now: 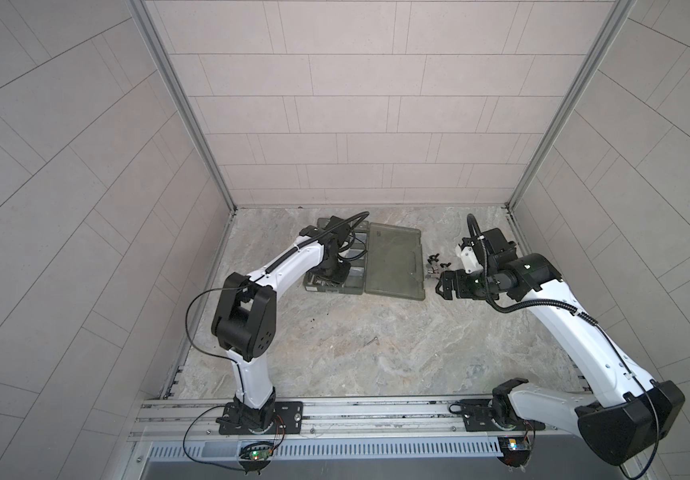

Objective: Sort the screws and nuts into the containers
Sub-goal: 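Swing the left gripper back and lower it onto the last silver screw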

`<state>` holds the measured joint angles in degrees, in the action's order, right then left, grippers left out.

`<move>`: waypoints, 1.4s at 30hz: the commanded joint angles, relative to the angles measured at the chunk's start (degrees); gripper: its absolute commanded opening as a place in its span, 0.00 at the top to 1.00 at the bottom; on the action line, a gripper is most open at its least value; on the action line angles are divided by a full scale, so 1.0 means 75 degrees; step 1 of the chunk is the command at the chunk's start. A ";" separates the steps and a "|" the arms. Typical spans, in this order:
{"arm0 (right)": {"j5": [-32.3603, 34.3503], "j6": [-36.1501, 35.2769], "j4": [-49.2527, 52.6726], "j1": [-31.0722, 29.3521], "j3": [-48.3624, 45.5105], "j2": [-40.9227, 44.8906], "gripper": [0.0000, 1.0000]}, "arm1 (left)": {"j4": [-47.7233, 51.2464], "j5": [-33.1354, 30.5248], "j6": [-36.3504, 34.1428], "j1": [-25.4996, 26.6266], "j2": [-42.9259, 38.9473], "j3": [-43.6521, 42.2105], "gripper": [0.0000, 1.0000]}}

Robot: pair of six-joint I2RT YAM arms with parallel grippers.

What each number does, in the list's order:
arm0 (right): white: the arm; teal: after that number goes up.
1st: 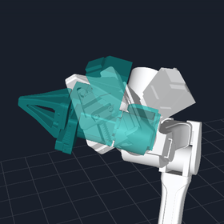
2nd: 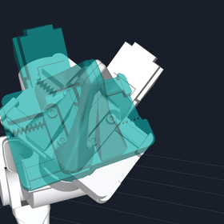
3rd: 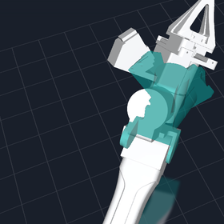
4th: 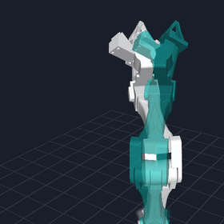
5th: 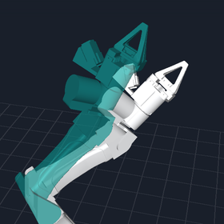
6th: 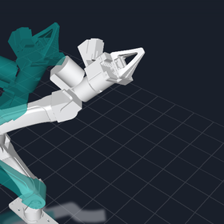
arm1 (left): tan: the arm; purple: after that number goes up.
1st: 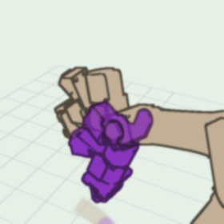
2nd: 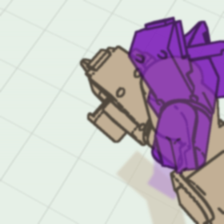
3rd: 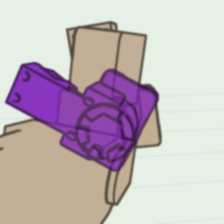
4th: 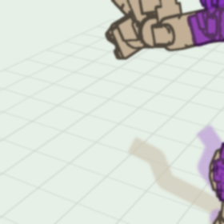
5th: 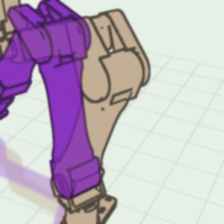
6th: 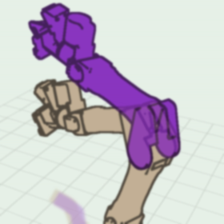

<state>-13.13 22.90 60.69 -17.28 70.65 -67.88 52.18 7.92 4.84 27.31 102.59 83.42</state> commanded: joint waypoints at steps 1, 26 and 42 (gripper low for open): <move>-0.0075 -0.0006 0.0132 0.0018 0.0075 0.0045 0.01 | -0.0064 0.0258 -0.0286 0.0334 -0.0515 -0.0520 0.62; 0.0403 0.0526 0.0975 0.0019 -0.1155 0.1824 0.01 | -0.1934 0.1029 0.0706 0.2927 -0.0515 -0.2421 0.57; 0.0514 0.0708 0.1178 0.0018 -0.1337 0.2148 0.01 | -0.1906 0.0807 0.0633 0.2991 -0.0049 -0.2684 0.58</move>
<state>-10.48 27.29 67.85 -17.30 60.82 -52.47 37.93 14.79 9.58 49.32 101.12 63.64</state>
